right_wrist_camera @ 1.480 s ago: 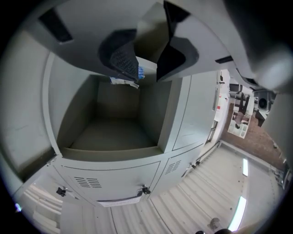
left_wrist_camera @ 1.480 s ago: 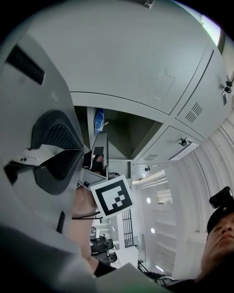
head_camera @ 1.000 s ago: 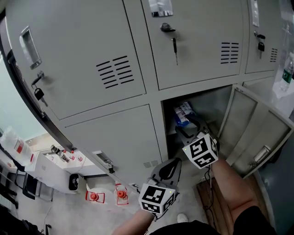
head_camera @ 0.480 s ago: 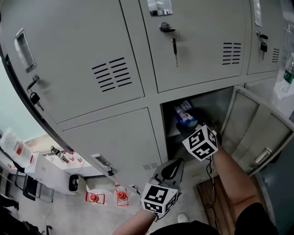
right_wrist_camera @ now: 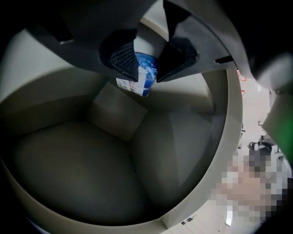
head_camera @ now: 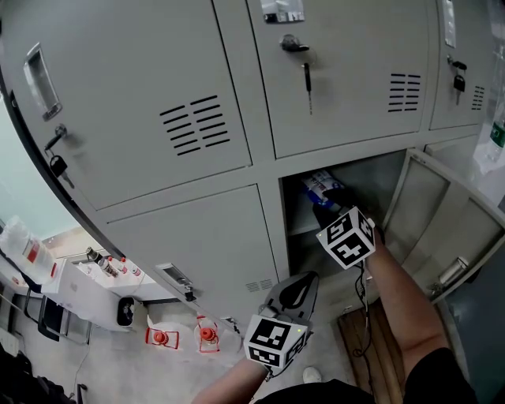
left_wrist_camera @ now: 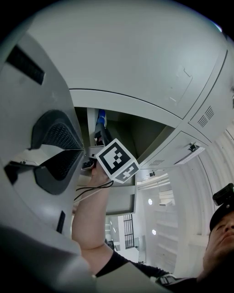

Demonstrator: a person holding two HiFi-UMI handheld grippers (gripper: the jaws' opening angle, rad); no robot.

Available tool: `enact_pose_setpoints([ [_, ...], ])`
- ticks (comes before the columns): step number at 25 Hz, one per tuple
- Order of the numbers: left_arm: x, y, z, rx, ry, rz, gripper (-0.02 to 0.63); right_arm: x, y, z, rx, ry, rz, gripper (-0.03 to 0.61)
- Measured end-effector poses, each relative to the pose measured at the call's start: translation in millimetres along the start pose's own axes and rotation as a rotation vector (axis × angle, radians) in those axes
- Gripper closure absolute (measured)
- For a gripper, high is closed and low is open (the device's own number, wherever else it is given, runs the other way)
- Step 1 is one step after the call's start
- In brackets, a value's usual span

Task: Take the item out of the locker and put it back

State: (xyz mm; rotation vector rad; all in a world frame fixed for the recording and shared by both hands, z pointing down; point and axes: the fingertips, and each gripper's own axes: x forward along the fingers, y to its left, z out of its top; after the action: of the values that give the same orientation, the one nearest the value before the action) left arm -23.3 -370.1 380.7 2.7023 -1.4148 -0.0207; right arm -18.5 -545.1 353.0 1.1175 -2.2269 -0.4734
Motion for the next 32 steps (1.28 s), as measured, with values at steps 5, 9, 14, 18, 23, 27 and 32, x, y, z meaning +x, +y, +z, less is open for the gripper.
enact_pose_setpoints([
  [5,-0.6,-1.1,-0.6,-0.002,0.002,0.000,0.595,0.3,0.8,-0.1,-0.038,0.011,-0.019,0.437],
  [9,-3.5,0.1,-1.8,-0.003,0.004,0.006,0.595,-1.7,0.2,0.3,-0.026,-0.023,-0.043,0.457],
  [14,-10.6,1.3,-2.3,0.000,0.009,0.016,0.595,-6.5,1.0,0.2,-0.020,-0.045,-0.064,0.463],
  [18,-16.8,1.1,-2.2,0.003,0.010,0.020,0.595,-12.0,4.8,0.8,-0.039,-0.051,-0.078,0.463],
  [23,-26.2,-3.0,-2.8,0.005,0.013,0.015,0.595,-24.1,11.4,2.1,-0.050,-0.062,-0.094,0.466],
  [27,-36.3,-9.1,-2.2,0.009,0.011,0.008,0.595,-38.6,17.7,3.3,-0.042,-0.074,-0.106,0.469],
  [32,-53.5,-16.4,-2.7,0.012,0.008,0.001,0.595,-61.4,24.7,6.0,-0.007,-0.101,-0.134,0.472],
])
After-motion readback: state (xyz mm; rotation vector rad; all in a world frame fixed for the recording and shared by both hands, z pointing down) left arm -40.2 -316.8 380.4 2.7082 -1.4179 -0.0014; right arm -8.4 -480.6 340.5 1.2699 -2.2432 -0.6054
